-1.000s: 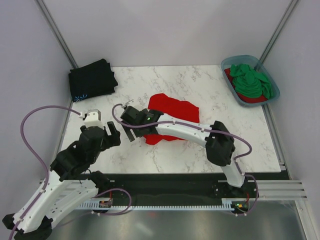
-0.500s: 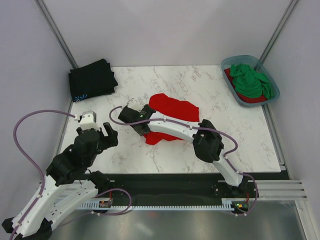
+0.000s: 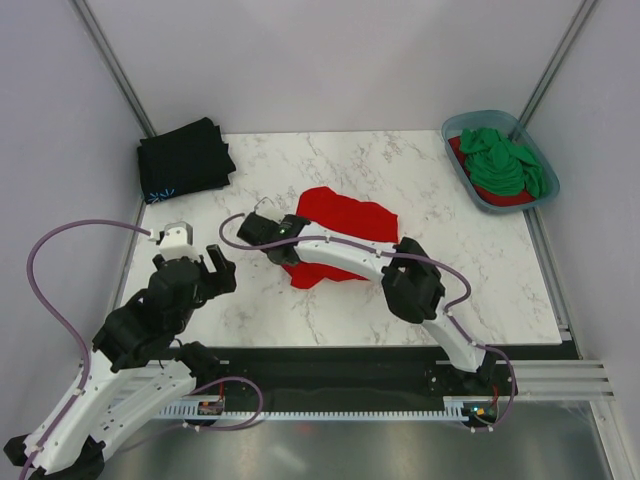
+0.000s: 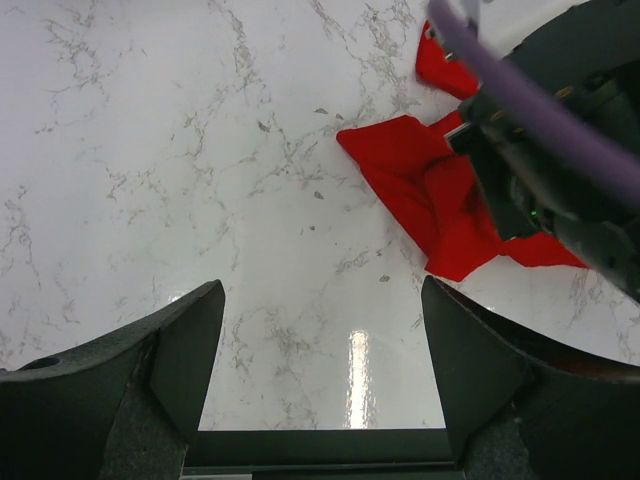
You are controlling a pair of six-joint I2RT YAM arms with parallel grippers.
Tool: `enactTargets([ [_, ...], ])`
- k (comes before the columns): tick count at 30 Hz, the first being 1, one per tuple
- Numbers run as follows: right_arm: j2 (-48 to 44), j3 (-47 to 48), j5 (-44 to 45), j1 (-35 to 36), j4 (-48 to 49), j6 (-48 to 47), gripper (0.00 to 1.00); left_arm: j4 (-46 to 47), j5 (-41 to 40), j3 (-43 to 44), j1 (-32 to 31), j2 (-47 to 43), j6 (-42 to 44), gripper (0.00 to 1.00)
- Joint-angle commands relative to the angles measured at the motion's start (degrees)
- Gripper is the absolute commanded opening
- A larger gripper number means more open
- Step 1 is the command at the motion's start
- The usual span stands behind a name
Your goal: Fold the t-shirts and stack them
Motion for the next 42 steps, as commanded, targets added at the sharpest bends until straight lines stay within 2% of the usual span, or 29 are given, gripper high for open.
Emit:
enactTargets([
  [1,-11.9,0.5,1.0,-2.4,0.6,0.0,0.00,0.7,-2.4,0.0,0.0,-0.1,-1.8,0.87],
  [9,-39.5,-7.8,0.9,-4.4,-0.6,-1.0,0.00,0.3,-3.4,0.2,0.0,-1.2,-2.3,0.87],
  [15,-55.6,-17.5,3.2,-8.1,-3.8,2.5,0.00,0.0,-4.2,0.2,0.2,-2.9,-2.9,0.86],
  [19,-64.6,-33.5,6.3,-10.9,-3.8,9.7,0.00,0.0,-3.3,0.2,0.2,-1.4,-2.4,0.86],
  [21,-69.5,-39.3,5.4,-12.6,-4.0,17.0,0.00,0.3,-1.8,0.3,0.2,1.0,-2.2,0.86],
  [22,-71.0,-45.3,4.4,-14.4,-4.1,20.3,0.01,0.5,-1.2,0.3,0.2,2.3,-1.7,0.86],
  [23,-73.8,-48.3,3.4,-15.3,-3.8,25.4,0.05,0.6,-0.8,0.5,0.2,4.9,-1.5,0.86],
  [24,-75.2,-51.3,1.5,-16.2,-3.2,27.6,0.18,0.7,0.3,0.6,0.2,6.4,-1.3,0.87],
  [25,-76.2,-56.7,-2.2,-17.9,-2.3,28.8,0.45,0.7,0.7,0.8,0.2,7.6,-1.3,0.86],
  [26,-77.4,-58.8,-4.0,-18.8,-1.8,29.7,0.95,0.7,1.2,0.9,0.2,8.8,-1.4,0.87],
  [27,-77.5,-62.1,-5.7,-19.6,-0.9,30.8,0.98,0.6,1.9,1.0,0.2,11.7,-1.1,0.86],
  [31,-76.2,-64.4,-12.0,-20.4,1.0,28.7,0.98,0.7,3.3,1.8,0.2,17.3,-1.5,0.85],
  [32,-76.1,-64.8,-16.6,-20.3,2.3,27.8,0.98,0.8,3.7,1.7,0.1,17.8,-1.7,0.85],
  [35,-74.1,-67.0,-24.9,-18.6,10.1,26.3,0.93,1.5,3.7,1.2,0.1,17.8,-1.7,0.85],
  [38,-69.4,-67.4,-23.0,-13.5,11.5,28.3,0.91,1.6,2.8,1.1,0.1,16.5,-1.9,0.85],
  [42,-63.8,-70.4,-22.3,-12.6,16.0,28.5,0.89,1.7,2.0,0.8,0.1,14.5,-2.4,0.85],
])
